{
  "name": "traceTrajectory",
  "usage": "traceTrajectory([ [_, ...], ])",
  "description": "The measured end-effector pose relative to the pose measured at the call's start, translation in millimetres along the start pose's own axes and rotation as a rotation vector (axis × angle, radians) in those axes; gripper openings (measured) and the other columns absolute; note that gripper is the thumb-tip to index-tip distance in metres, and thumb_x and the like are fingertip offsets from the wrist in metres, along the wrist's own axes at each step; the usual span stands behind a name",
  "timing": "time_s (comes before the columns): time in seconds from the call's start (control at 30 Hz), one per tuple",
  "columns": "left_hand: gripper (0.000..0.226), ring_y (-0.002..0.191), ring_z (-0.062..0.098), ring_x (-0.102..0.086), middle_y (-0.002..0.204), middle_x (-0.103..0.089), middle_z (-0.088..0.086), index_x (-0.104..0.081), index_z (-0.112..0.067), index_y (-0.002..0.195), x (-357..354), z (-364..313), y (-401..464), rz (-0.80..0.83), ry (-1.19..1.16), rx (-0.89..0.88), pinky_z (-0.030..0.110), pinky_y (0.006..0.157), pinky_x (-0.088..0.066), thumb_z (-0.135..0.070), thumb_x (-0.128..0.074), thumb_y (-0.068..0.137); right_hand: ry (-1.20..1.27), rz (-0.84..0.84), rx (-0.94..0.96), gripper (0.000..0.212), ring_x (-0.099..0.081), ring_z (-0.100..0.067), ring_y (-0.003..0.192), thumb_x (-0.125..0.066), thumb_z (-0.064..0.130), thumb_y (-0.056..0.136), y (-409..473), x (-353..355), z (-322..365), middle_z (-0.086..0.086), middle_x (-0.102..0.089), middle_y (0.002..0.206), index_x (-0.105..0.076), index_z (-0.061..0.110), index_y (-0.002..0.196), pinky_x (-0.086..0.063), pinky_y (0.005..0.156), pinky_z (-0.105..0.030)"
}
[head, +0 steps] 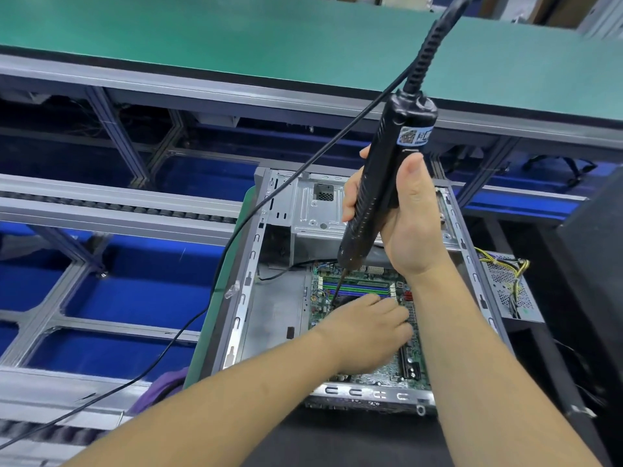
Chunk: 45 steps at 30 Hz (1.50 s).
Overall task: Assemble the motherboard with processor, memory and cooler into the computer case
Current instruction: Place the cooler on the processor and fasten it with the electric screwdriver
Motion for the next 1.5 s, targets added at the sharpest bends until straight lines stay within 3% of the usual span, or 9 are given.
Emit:
traceTrajectory([
  [0.07, 0.062, 0.145, 0.028, -0.023, 0.158, -0.026, 0.012, -0.023, -0.007, 0.152, -18.2, 13.8, 1.3, 0.096, -0.093, 0.122, 0.044, 0.117, -0.023, -0.046, -0.034, 0.104, 0.013, -0.003, -0.006, 0.080, -0.057, -0.026, 0.067, -0.058, 0.075, 0.082, 1.2, 1.5, -1.3, -0.010, -0.061, 0.078, -0.048, 0.004, 0.117, -0.052, 0.065, -0.034],
  [0.1, 0.073, 0.151, 0.026, -0.006, 0.165, -0.008, 0.010, -0.006, -0.007, 0.157, -31.4, 21.6, 1.0, 0.181, -0.174, 0.203, 0.046, 0.123, -0.009, -0.053, -0.027, 0.104, 0.017, -0.004, -0.006, 0.079, -0.058, -0.026, 0.066, -0.058, 0.075, 0.082, 1.6, 2.4, -1.7, -0.010, -0.061, 0.078, -0.048, 0.004, 0.116, -0.052, 0.065, -0.034],
  [0.17, 0.080, 0.152, 0.023, 0.013, 0.166, 0.012, 0.007, 0.011, -0.010, 0.157, -51.6, 30.0, 2.5, 0.308, -0.315, 0.349, 0.047, 0.123, 0.007, -0.059, -0.020, 0.102, 0.013, -0.001, 0.000, 0.078, -0.058, -0.026, 0.066, -0.057, 0.075, 0.083, 2.1, 4.0, -2.2, -0.008, -0.062, 0.077, -0.047, 0.005, 0.116, -0.053, 0.066, -0.035],
  [0.3, 0.079, 0.149, 0.022, 0.024, 0.163, 0.024, 0.006, 0.019, -0.011, 0.155, -63.9, 32.0, 12.2, 0.364, -0.359, 0.475, 0.048, 0.120, 0.016, -0.058, -0.016, 0.102, 0.017, -0.001, -0.005, 0.081, -0.059, -0.027, 0.065, -0.057, 0.077, 0.082, 4.2, 5.1, -3.8, -0.009, -0.061, 0.077, -0.047, 0.005, 0.116, -0.052, 0.065, -0.037],
  [0.57, 0.081, 0.149, 0.030, 0.022, 0.164, 0.021, 0.009, 0.014, -0.016, 0.156, -70.8, 28.4, 16.6, 0.434, -0.429, 0.414, 0.053, 0.118, 0.018, -0.057, -0.029, 0.101, 0.005, 0.026, -0.005, 0.071, -0.058, -0.026, 0.066, -0.061, 0.073, 0.083, 5.1, 1.8, -4.5, -0.007, -0.061, 0.076, -0.052, 0.008, 0.109, -0.052, 0.065, -0.040],
  [0.83, 0.087, 0.150, 0.034, 0.016, 0.164, 0.017, 0.010, 0.011, -0.019, 0.157, -74.3, 28.6, 17.6, 0.427, -0.415, 0.376, 0.055, 0.119, 0.013, -0.053, -0.043, 0.098, 0.014, 0.020, -0.048, 0.081, -0.058, -0.026, 0.064, -0.065, 0.079, 0.072, 5.1, 3.0, -8.0, -0.007, -0.061, 0.075, -0.054, 0.007, 0.108, -0.051, 0.065, -0.038],
  [1.0, 0.083, 0.150, 0.037, 0.014, 0.164, 0.014, 0.013, 0.009, -0.018, 0.157, -74.8, 26.6, 18.0, 0.424, -0.356, 0.361, 0.057, 0.119, 0.011, -0.052, -0.040, 0.100, -0.013, 0.096, -0.060, 0.075, -0.057, -0.021, 0.065, -0.070, 0.072, 0.074, 3.2, -10.9, -11.2, -0.001, -0.062, 0.075, -0.052, 0.007, 0.106, -0.050, 0.065, -0.036],
  [1.5, 0.083, 0.150, 0.037, 0.016, 0.164, 0.015, 0.015, 0.010, -0.018, 0.157, -75.2, 25.3, 17.1, 0.417, -0.320, 0.339, 0.056, 0.118, 0.013, -0.056, -0.037, 0.101, 0.045, 0.082, -0.049, 0.076, -0.055, -0.021, 0.058, -0.074, 0.073, 0.065, 0.5, -5.6, -12.6, -0.001, -0.061, 0.070, -0.052, 0.009, 0.099, -0.048, 0.059, -0.033],
])
Point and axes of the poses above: each hand's wrist, its own y-axis towards the middle knuckle, its own x-axis out of the back of the hand, z = x × y, the point moved 10 cm from there along y, towards the middle knuckle
